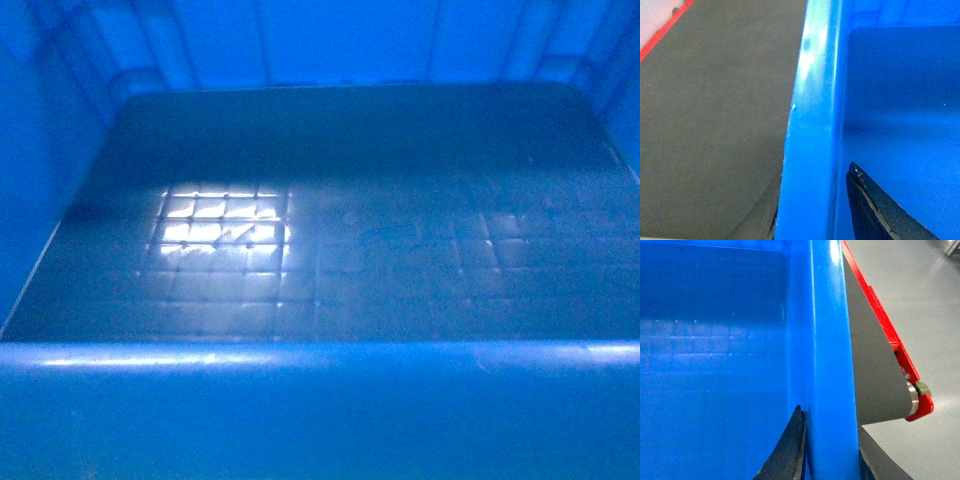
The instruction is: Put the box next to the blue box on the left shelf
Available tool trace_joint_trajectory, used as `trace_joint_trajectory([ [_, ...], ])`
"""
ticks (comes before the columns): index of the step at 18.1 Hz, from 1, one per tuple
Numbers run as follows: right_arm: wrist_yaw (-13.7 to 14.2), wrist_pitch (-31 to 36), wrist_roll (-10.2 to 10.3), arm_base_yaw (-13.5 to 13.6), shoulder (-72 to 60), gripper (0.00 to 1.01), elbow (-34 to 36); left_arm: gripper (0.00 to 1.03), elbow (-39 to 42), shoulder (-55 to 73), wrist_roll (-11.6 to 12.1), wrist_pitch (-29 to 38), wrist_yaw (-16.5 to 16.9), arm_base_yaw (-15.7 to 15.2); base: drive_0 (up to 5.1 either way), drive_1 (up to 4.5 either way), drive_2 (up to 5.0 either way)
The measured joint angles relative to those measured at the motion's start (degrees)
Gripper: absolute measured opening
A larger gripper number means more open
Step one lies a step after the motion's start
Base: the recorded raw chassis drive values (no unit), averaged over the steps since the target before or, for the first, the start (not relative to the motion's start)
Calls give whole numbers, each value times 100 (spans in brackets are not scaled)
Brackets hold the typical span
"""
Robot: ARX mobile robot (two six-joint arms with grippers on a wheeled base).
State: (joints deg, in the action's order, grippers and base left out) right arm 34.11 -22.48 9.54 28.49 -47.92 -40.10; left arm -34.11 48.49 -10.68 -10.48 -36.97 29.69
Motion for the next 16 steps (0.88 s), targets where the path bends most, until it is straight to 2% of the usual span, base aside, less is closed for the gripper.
trace_joint_trajectory([
  [16, 13, 2, -2, 0, 2, 12, 0, 30, 0, 0, 2, 2, -2, 0, -153, -153, -153],
])
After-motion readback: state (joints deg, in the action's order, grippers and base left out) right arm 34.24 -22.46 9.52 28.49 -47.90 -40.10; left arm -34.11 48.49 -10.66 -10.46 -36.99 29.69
